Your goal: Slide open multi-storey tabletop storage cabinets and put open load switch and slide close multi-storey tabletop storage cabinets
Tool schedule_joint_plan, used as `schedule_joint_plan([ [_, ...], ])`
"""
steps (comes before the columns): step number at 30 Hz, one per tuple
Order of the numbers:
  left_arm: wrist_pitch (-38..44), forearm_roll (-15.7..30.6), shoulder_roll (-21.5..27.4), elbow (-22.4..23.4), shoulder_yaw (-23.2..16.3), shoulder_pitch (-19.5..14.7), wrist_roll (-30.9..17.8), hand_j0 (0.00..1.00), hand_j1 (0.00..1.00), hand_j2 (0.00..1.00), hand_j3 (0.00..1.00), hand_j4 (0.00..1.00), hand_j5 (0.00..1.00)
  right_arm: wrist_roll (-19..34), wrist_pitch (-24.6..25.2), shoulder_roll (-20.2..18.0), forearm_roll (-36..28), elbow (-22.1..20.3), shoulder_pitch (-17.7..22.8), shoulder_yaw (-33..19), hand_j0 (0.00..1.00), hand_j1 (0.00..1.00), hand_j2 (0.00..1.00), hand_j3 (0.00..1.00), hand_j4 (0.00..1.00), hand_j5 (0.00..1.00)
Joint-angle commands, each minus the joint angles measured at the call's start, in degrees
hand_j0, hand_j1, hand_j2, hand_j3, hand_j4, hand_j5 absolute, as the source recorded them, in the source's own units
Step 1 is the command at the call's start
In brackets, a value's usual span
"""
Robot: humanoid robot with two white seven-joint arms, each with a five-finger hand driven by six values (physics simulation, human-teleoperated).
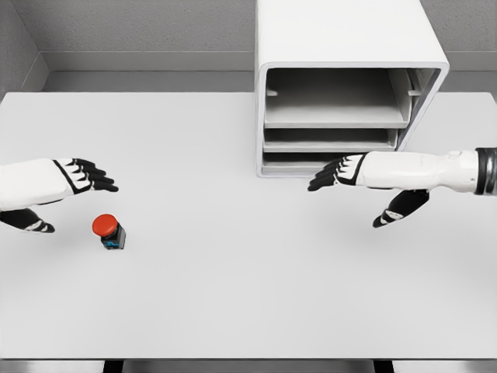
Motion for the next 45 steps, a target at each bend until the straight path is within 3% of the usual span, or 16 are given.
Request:
schedule_joint_plan([
  [1, 0.1, -1.9, -2.2, -0.8, -4.0, -0.2, -0.1, 1.0, 1.0, 1.0, 1.0, 1.0, 1.0, 0.0, 0.2, 0.0, -0.4, 0.6, 0.0, -0.1, 1.0, 1.0, 1.0, 1.0, 1.0, 1.0],
  [6, 0.1, -1.5, -3.2, -0.7, -7.5, -0.4, -0.1, 1.0, 1.0, 1.0, 1.0, 1.0, 1.0, 0.0, 0.2, 1.6, -0.5, 2.0, -1.5, -0.5, 1.0, 1.0, 1.0, 1.0, 1.0, 1.0],
  [19, 0.1, -1.9, -3.5, 0.4, -7.6, -0.4, -0.1, 1.0, 1.0, 1.0, 1.0, 1.0, 1.0, 0.0, 0.2, 7.1, -0.1, 4.4, -8.4, -0.5, 1.0, 1.0, 1.0, 1.0, 1.0, 1.0],
  [26, 0.1, -4.1, -4.9, 2.1, -7.6, -1.4, -0.1, 1.0, 1.0, 1.0, 1.0, 1.0, 1.0, 0.0, 9.0, 7.3, 2.3, 4.9, -9.7, -0.4, 1.0, 1.0, 1.0, 1.0, 1.0, 1.0],
  [31, 0.1, -5.8, -6.7, 5.5, -8.9, -2.6, -0.1, 1.0, 1.0, 1.0, 1.0, 1.0, 1.0, 0.0, 18.6, 9.0, 4.3, 4.9, -11.0, -0.1, 1.0, 1.0, 1.0, 1.0, 1.0, 1.0],
  [42, 0.1, -6.9, -8.2, 6.0, -10.6, -2.9, -0.1, 1.0, 1.0, 1.0, 1.0, 1.0, 1.0, 0.0, 17.9, 10.2, 10.9, 4.1, -11.1, 1.3, 1.0, 1.0, 1.0, 1.0, 1.0, 1.0],
  [43, 0.1, -6.9, -8.2, 6.0, -10.7, -3.0, -0.1, 0.99, 0.99, 0.99, 0.99, 0.99, 0.99, 0.0, 18.0, 10.2, 12.2, 4.1, -11.1, 1.3, 1.0, 1.0, 1.0, 1.0, 1.0, 1.0],
  [45, 0.1, -6.9, -8.1, 6.0, -10.9, -3.0, -0.1, 0.83, 0.83, 0.83, 0.83, 0.83, 0.83, 0.0, 17.9, 10.2, 12.6, 4.1, -11.1, 1.3, 1.0, 1.0, 1.0, 1.0, 1.0, 1.0],
])
